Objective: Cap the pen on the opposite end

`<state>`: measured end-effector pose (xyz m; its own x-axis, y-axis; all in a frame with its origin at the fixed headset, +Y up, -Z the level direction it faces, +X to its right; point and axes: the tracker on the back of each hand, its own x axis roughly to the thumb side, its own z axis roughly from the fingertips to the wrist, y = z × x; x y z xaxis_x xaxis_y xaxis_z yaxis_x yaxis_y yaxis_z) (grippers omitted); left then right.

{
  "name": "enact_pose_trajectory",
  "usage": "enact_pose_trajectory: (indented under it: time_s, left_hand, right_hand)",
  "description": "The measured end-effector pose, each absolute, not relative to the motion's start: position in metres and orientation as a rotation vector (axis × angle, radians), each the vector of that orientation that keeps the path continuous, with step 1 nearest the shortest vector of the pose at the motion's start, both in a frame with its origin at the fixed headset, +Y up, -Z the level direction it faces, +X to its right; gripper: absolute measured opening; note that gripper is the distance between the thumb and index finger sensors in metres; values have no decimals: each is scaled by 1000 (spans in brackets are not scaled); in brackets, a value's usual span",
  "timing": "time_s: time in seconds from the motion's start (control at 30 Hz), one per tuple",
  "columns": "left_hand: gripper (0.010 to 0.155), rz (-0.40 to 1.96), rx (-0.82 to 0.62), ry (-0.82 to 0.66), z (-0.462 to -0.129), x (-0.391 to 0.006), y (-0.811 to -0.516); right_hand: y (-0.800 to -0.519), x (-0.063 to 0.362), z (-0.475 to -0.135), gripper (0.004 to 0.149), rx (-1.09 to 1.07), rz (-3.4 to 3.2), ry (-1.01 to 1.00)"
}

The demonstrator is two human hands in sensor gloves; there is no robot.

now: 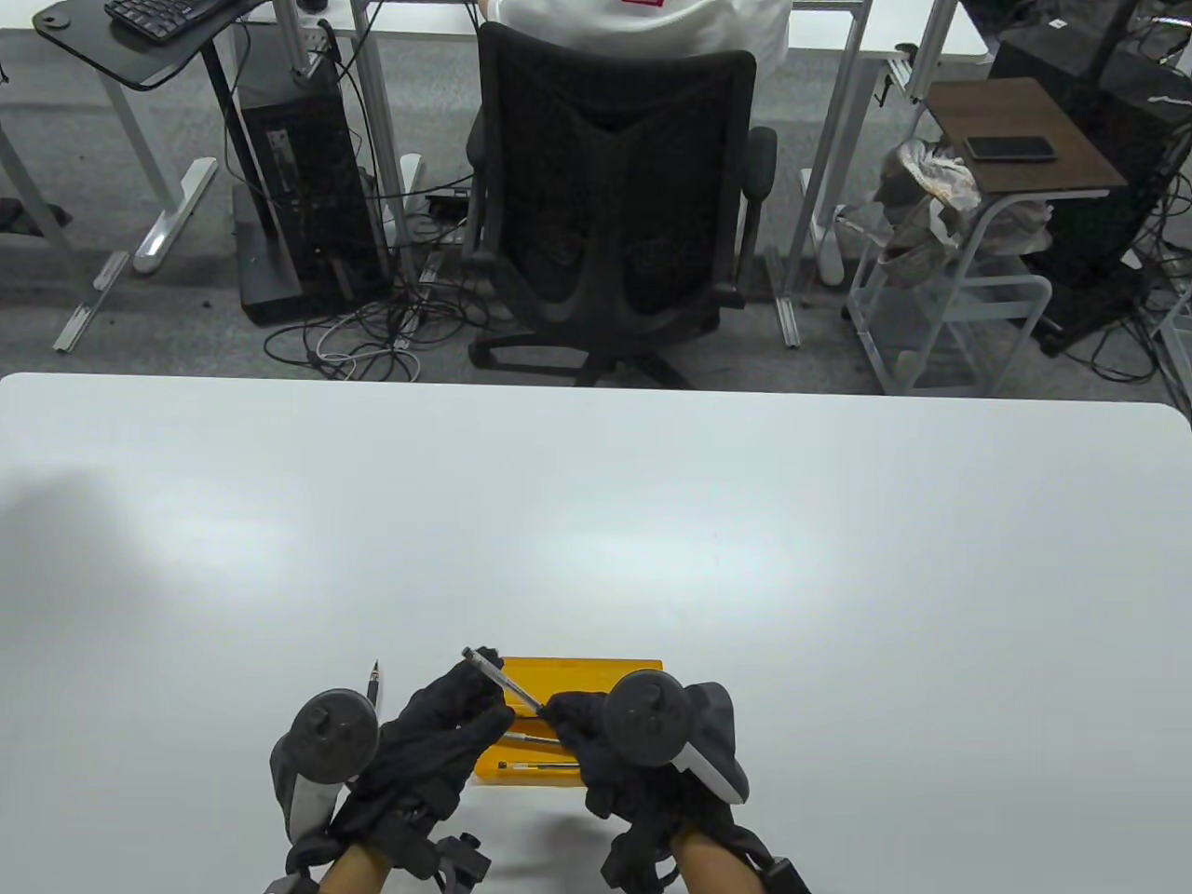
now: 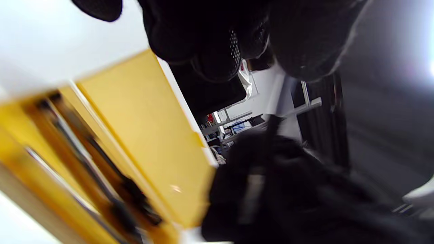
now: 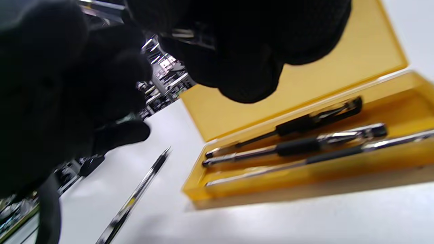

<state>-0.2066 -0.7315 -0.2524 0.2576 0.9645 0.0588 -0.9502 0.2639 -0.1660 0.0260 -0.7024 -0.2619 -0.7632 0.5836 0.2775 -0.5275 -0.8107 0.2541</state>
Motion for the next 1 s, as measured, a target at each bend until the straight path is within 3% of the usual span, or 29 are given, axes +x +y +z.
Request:
enact_pose_trajectory:
  time_s: [0.1, 0.27, 0.47, 0.53, 0.6, 0.77, 1.0]
  left_hand:
    - [50, 1468, -179, -175, -251, -205, -734]
    - [50, 1449, -164, -221, -251, -204, -730]
    - [51, 1381, -4, -96, -249, -207, -726]
    - [54, 1313, 90, -50, -251, -216, -721]
    - [53, 1257, 240, 72, -258, -251, -713]
    - [55, 1171, 297, 13, -250, -274, -712]
    - [56, 1061, 268, -100, -250, -255, -709]
  right_hand:
    - [-709, 20, -262, 46, 442, 2458, 319]
    - [-716, 29, -269, 49, 306, 2231, 441]
    - [-713, 24, -267, 49, 342, 2290, 426]
    - [-704, 18, -265, 48, 366, 2323, 394]
    - [-700, 28, -261, 48, 398, 2616, 309]
    - [-705, 64, -279, 49, 55, 2387, 162]
    - [-706, 75, -276, 48, 59, 2384, 71]
